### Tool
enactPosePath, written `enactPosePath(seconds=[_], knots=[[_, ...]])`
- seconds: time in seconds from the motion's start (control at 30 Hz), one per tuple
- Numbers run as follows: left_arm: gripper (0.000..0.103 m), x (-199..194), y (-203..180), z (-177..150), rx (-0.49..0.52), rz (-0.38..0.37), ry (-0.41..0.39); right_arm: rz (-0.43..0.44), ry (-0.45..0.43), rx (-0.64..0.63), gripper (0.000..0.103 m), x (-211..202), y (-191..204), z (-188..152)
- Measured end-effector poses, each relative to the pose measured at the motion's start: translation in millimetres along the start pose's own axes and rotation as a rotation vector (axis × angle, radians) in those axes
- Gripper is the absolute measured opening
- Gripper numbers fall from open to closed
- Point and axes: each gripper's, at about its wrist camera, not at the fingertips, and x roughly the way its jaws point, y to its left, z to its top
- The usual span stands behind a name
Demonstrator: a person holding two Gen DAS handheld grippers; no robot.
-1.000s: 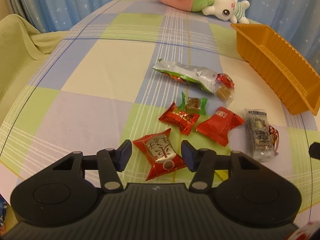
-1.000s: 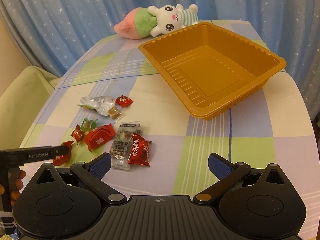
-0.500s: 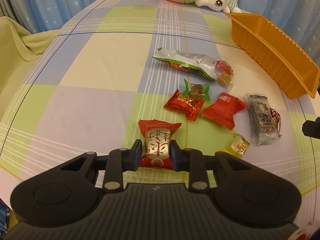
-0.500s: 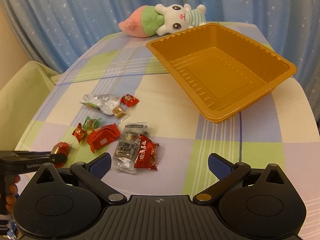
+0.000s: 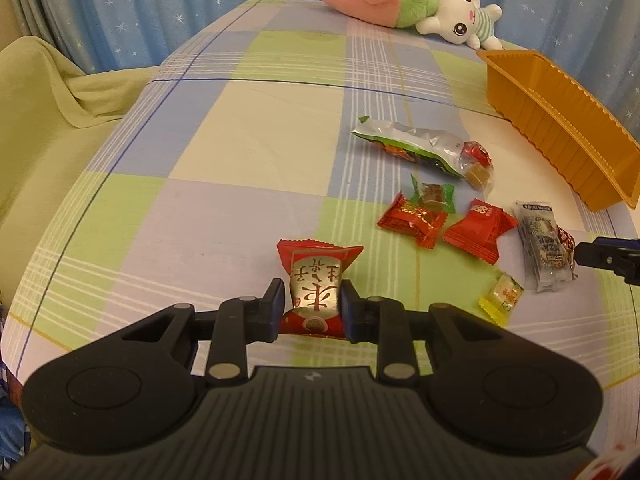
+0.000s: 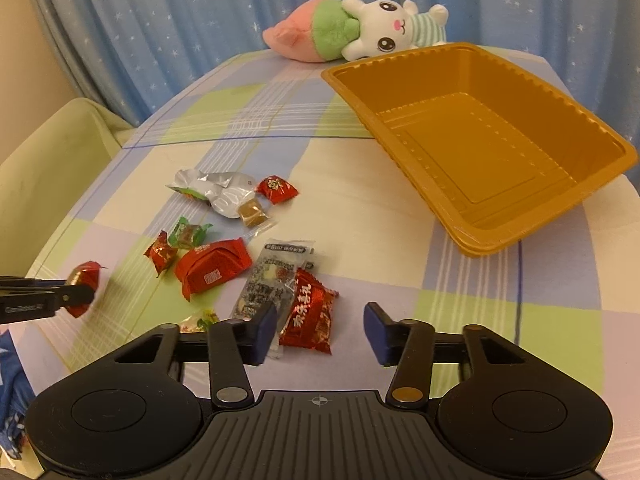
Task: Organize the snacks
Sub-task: 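Grasp the red candy packet with the left tool while the right tool grasps a small red candy, then carry both candies over the orange tray and open both tools to drop them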
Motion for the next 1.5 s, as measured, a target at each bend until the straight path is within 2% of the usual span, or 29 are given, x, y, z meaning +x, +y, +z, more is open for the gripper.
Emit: enactPosePath(seconds=[0.17, 0.47, 0.53, 0.67, 1.13, 1.5], knots=[[0.026, -4, 8, 0, -0.012, 0.008, -0.008, -0.001, 0.014, -0.004, 0.032, 11, -1, 3], [0.026, -7, 10, 1, -0.011, 0.003, -0.017, -0.024, 0.043, -0.011, 0.03, 22, -2, 1], [0.026, -7, 9, 2, -0.008, 0.0, -0.018, -0.029, 0.036, -0.029, 0.023, 22, 1, 0], [0.026, -8, 5, 3, 0.002, -0.007, -0.021, -0.029, 0.031, -0.044, 0.019, 22, 4, -1], [0.026, -15, -18, 12, 0.058, -0.05, -0.036, -0.019, 0.0, -0.023, 0.018, -6, -2, 3], [0.026, -26, -84, 40, 0.181, -0.176, -0.085, 0.011, -0.07, 0.024, 0.018, -56, -16, 12]])
